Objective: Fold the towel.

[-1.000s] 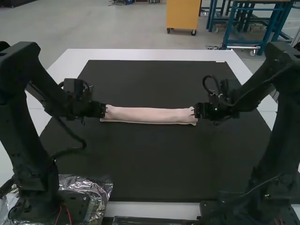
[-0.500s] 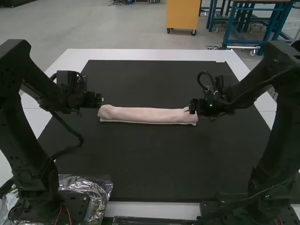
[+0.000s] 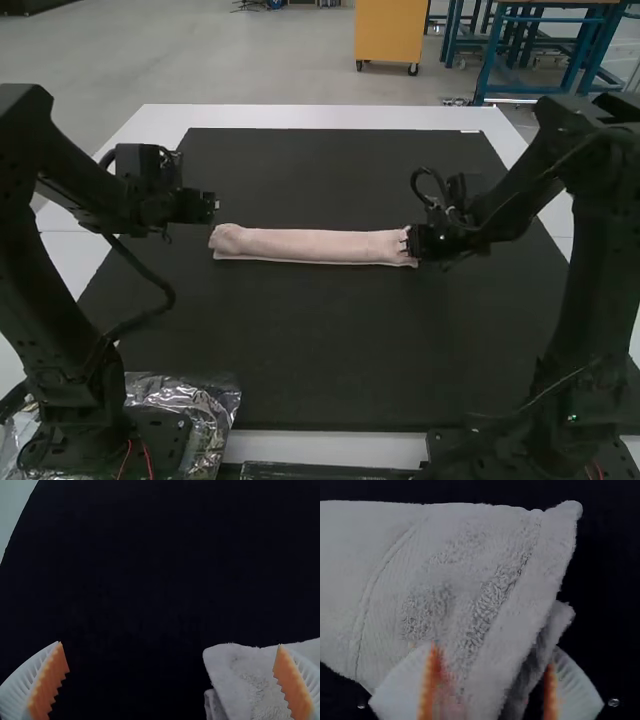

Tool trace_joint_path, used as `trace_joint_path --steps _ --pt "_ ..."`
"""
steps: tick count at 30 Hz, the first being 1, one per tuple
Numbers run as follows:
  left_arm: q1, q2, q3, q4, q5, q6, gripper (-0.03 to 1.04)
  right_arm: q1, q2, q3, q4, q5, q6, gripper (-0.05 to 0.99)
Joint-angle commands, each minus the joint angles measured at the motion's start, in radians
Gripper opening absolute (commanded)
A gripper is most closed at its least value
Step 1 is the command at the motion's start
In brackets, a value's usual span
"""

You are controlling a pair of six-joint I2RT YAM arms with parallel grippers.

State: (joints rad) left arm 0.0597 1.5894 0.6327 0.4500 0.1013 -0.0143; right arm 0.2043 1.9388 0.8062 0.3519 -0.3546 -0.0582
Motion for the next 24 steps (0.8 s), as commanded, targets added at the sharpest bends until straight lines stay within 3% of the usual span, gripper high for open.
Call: trace_joint_path --steps 1,4,8,14,19,24 --pt "0.008 -0.031 0.016 0.003 -0.003 0.016 0.97 0.026 0.028 -0.013 -0.019 -0.053 -0.037 -0.03" --pt "0.008 -0.031 0.021 0.003 -0.005 0.017 0.97 0.001 -0.009 -0.019 -0.031 -0.072 -0.028 -0.03" --pt "0.008 -0.031 0.032 0.004 -0.006 0.031 0.97 -0.146 -0.124 -0.024 -0.047 -0.075 -0.052 -0.03" --pt "0.003 -0.031 0.053 0.007 -0.023 0.042 0.97 -0.283 -0.247 0.022 -0.172 -0.104 -0.115 -0.03" --pt "0.0 -0.031 0.056 0.024 -0.046 0.042 0.97 -0.238 -0.291 0.03 -0.192 -0.118 -0.1 -0.03" --pt "0.0 -0.031 0.053 0.033 -0.058 0.042 0.97 -0.075 -0.282 0.025 -0.176 -0.115 -0.063 -0.03"
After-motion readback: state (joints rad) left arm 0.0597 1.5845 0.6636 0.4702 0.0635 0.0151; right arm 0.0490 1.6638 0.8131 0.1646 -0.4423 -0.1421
